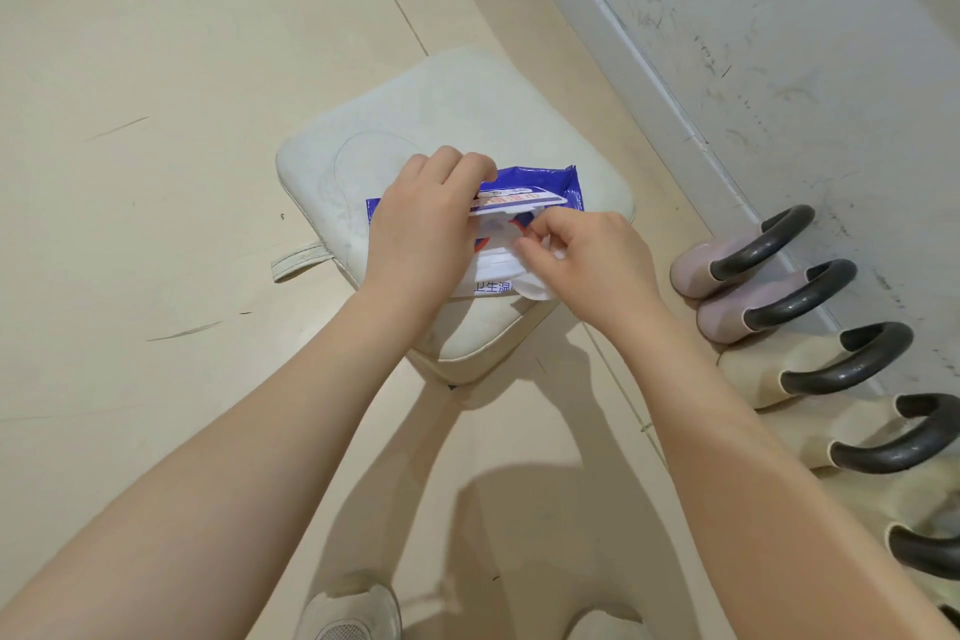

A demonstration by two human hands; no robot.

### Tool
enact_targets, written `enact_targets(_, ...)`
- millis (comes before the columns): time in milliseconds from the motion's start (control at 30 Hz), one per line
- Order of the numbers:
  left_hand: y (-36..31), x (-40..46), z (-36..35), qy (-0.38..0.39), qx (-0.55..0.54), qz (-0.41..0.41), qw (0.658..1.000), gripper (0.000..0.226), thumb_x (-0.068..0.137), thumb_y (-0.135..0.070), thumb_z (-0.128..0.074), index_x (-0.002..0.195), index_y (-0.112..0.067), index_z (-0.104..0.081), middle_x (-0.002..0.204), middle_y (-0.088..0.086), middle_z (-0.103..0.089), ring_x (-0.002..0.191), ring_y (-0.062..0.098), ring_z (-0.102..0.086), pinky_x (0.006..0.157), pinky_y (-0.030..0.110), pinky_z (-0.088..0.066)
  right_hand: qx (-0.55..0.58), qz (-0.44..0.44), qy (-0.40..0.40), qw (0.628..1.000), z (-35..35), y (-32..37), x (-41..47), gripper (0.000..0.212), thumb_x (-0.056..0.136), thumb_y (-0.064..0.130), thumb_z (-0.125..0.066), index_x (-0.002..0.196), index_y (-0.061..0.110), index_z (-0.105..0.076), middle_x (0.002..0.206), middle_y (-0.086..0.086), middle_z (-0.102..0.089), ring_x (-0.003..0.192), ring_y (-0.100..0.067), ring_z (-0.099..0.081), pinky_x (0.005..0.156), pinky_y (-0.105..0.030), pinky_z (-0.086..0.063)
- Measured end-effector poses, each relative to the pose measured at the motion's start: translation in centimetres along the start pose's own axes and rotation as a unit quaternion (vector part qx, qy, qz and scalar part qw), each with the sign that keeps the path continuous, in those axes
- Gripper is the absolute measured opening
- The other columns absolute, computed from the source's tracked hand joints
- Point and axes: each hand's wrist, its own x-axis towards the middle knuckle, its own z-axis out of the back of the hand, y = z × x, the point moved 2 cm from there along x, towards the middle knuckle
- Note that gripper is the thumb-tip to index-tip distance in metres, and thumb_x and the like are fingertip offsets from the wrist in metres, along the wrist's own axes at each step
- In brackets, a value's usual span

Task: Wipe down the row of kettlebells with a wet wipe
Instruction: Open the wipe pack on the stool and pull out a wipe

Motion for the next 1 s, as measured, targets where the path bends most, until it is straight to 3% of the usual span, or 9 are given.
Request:
enact_targets(133, 0.0, -0.6, 0.5, 0.012, -0.063, -0.011, 0.998, 0.024, 0.081, -0.012, -0.048, 0.097, -0.009, -0.065, 0.089, 0.012, -0.065, 0.078, 0.032, -0.056, 0.062, 0.036, -0.044, -0.079, 0.056, 0.036, 0.995, 0.1, 1.5, 0.9, 0.027, 0.091, 0.022, -0.043, 0.108, 0.028, -0.064, 0.081, 0.003, -0.064, 0.077, -0.02, -0.046, 0.05, -0.029, -0.026)
enact_targets(233, 0.9, -1.5, 0.5, 0.017, -0.076, -0.081, 0.994, 0.021, 0.084, -0.019, -0.053, 0.101, -0.014, -0.066, 0.093, 0.011, -0.066, 0.081, 0.032, -0.06, 0.07, 0.039, -0.047, -0.087, 0.085, 0.054, 0.991, 0.7, 1.4, 0.8, 0.025, 0.09, 0.02, -0.043, 0.095, 0.022, -0.068, 0.067, 0.002, -0.056, 0.069, -0.019, -0.043, 0.048, -0.027, -0.028)
enact_targets(300, 1.5, -2.1, 0.3, 0.025, -0.077, -0.105, 0.991, 0.024, 0.085, -0.026, -0.055, 0.099, -0.014, -0.07, 0.095, 0.009, -0.067, 0.084, 0.03, -0.061, 0.073, 0.04, -0.046, 0.008, 0.073, 0.066, 0.995, 1.2, 0.1, 0.2, 0.021, 0.088, 0.019, -0.049, 0.086, 0.017, -0.069, 0.059, 0.0, -0.053, 0.062, -0.019, -0.045, 0.054, -0.031, -0.036)
enact_targets(467, 1.2, -3.3, -1.3, 0.037, 0.038, -0.136, 0.989, 0.024, 0.08, -0.029, -0.054, 0.089, -0.015, -0.072, 0.096, 0.007, -0.069, 0.095, 0.023, -0.047, 0.075, 0.035, -0.033, 0.31, -0.069, 0.088, 0.944, 0.6, -2.6, -2.2, 0.014, 0.079, 0.024, -0.059, 0.083, 0.032, -0.07, 0.083, -0.022, -0.068, 0.07, -0.017, -0.056, 0.072, -0.023, -0.042)
enact_targets(600, 0.5, -3.3, -1.6, 0.033, 0.066, -0.099, 0.992, 0.021, 0.08, -0.025, -0.052, 0.076, -0.011, -0.067, 0.093, 0.006, -0.067, 0.096, 0.021, -0.041, 0.079, 0.034, -0.03, 0.444, -0.144, -0.035, 0.884, 1.7, -2.9, -2.4, 0.022, 0.075, 0.02, -0.056, 0.054, 0.02, -0.065, 0.048, 0.011, -0.059, 0.045, -0.001, -0.048, 0.045, -0.012, -0.036)
enact_targets(700, -1.3, -2.5, -1.3, 0.015, 0.054, -0.101, 0.993, 0.026, 0.084, -0.021, -0.049, 0.071, -0.007, -0.066, 0.093, 0.008, -0.067, 0.099, 0.025, -0.045, 0.085, 0.037, -0.035, 0.528, -0.183, -0.013, 0.829, 2.6, -3.0, -2.2, 0.017, 0.086, 0.014, -0.055, 0.07, 0.011, -0.058, 0.053, 0.009, -0.063, 0.046, -0.003, -0.055, 0.041, -0.014, -0.039)
enact_targets(767, -3.5, -2.1, -0.9, 0.047, -0.051, -0.112, 0.991, 0.027, 0.087, -0.019, -0.046, 0.087, -0.004, -0.068, 0.104, 0.013, -0.066, 0.101, 0.029, -0.055, 0.085, 0.038, -0.043, 0.571, -0.197, 0.028, 0.797, 2.8, -3.5, -2.2, 0.015, 0.091, 0.015, -0.05, 0.077, 0.012, -0.056, 0.058, 0.008, -0.064, 0.045, -0.004, -0.055, 0.039, -0.014, -0.037)
enact_targets(900, -8.2, -1.3, -1.0, 0.209, -0.284, 0.069, 0.933, 0.044, 0.091, -0.032, -0.052, 0.129, -0.011, -0.047, 0.121, 0.003, -0.056, 0.104, 0.011, -0.057, 0.089, 0.02, -0.043, 0.662, -0.181, 0.118, 0.717, 3.2, -5.9, -2.1, 0.013, 0.082, 0.015, -0.055, 0.095, 0.017, -0.053, 0.082, 0.001, -0.065, 0.059, -0.008, -0.059, 0.049, -0.015, -0.043)
enact_targets(1000, -9.9, -0.3, -2.8, 0.22, -0.31, 0.159, 0.911, 0.031, 0.085, -0.029, -0.064, 0.111, -0.02, -0.052, 0.088, -0.013, -0.059, 0.067, -0.012, -0.056, 0.064, 0.004, -0.042, 0.657, -0.16, 0.161, 0.719, 3.7, -8.5, -1.6, 0.035, 0.072, 0.004, -0.069, 0.1, 0.015, -0.052, 0.086, -0.007, -0.062, 0.062, -0.014, -0.055, 0.046, -0.016, -0.043)
